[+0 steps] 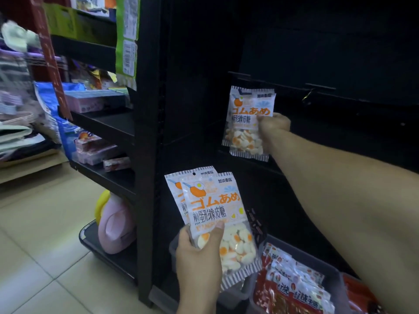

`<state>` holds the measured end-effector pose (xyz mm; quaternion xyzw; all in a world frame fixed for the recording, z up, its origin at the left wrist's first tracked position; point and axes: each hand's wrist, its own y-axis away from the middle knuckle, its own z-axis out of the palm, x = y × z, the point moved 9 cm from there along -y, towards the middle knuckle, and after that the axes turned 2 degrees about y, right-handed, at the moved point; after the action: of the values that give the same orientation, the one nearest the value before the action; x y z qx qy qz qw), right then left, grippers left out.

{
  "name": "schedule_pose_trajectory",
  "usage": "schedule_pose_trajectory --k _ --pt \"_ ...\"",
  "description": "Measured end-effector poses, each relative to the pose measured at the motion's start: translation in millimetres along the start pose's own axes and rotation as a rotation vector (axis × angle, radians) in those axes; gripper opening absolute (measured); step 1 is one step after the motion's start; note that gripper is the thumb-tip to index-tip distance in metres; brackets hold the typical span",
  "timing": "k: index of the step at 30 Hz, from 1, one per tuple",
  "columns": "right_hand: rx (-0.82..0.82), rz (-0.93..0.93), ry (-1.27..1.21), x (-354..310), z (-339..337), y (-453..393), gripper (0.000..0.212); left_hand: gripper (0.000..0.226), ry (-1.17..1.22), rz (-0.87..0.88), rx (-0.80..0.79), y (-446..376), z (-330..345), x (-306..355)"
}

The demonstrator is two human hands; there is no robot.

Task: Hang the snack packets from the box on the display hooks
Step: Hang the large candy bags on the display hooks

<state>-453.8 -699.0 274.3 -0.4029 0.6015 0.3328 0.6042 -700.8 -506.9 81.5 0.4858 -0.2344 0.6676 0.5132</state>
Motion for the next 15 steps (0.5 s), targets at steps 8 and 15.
schedule_pose_trajectory --k 8,15 --pt "0.023 -0.103 0.332 31.1 -29.8 18.1 0.033 0.02 0.06 -0.022 0.048 -3.4 -5.5 -2.0" --pt "-0.558 0.137 0.236 108.4 -29.7 163.3 0.046 0.036 0.091 -0.066 0.074 8.8 -5.0 -7.2"
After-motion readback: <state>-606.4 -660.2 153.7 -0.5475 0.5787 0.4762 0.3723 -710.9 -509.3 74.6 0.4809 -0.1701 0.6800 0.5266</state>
